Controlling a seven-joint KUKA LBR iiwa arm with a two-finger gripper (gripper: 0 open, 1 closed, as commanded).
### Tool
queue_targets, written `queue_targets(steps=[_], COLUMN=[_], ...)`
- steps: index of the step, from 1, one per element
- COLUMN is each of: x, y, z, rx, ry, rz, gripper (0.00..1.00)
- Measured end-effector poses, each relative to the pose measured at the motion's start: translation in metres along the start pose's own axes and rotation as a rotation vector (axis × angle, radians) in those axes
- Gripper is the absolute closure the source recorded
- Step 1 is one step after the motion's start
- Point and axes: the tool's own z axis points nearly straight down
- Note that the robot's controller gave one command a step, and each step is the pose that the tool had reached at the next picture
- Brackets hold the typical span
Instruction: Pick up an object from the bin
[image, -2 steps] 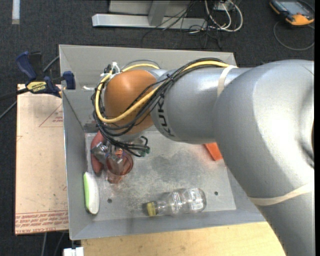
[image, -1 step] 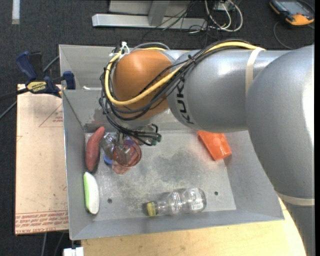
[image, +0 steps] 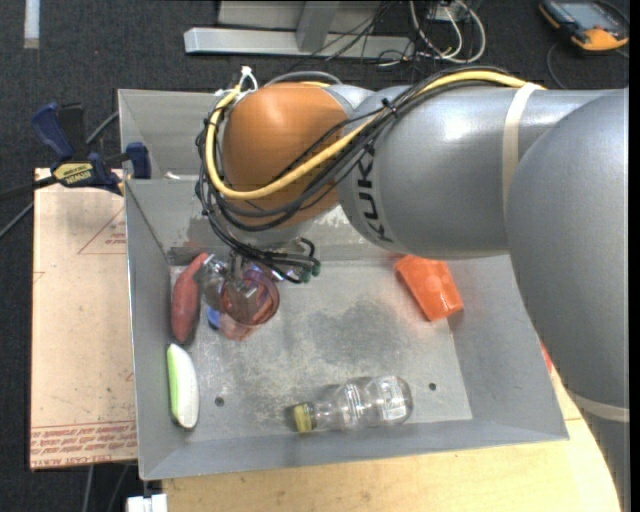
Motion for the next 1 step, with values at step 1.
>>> queue_targets(steps=[1], x=[-0.0009], y=[0.0004], z=[-0.0641], rx=[0.000], ry=[0.002], rz=[-0.068], gripper=[1.00])
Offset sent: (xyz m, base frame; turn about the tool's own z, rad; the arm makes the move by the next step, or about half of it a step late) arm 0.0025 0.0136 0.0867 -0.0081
